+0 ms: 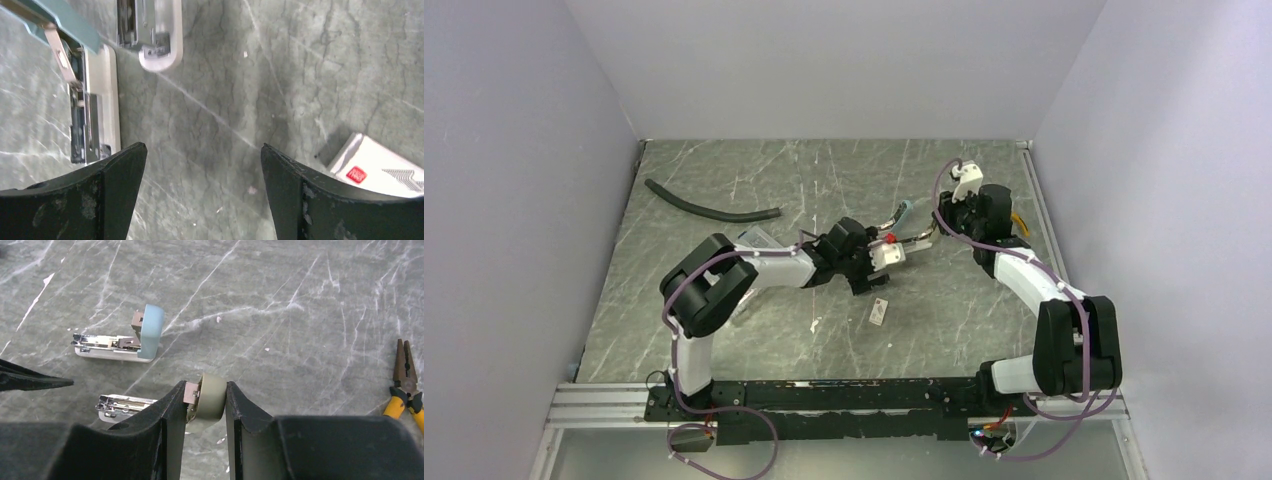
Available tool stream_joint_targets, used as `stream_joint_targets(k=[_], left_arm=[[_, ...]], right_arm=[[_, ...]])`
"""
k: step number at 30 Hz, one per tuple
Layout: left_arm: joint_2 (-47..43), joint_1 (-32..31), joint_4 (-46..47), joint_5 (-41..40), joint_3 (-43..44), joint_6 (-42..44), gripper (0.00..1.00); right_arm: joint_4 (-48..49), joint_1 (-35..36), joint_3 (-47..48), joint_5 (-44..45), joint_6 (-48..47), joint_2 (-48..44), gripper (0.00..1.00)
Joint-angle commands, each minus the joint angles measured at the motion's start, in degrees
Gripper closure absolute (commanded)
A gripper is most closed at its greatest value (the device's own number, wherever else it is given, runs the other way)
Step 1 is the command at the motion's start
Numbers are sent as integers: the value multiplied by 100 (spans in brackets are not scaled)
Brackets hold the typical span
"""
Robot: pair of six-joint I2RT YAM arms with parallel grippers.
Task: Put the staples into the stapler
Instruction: Adjust the stapler at the center of the board.
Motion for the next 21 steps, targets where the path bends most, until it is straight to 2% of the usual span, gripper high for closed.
stream_joint_targets(k=[1,9,21], left_arm=[[-311,358,-740,1008,236,-530,11],[-501,726,-1278,1368,469,-664,12],[-772,906,-674,1471,-19,-653,12]], right_arm=[[819,7,-255,104,-38,-177,88],[1164,8,-739,268,-432,-352,81],[1469,-3,-1394,-81,-917,-618,58]])
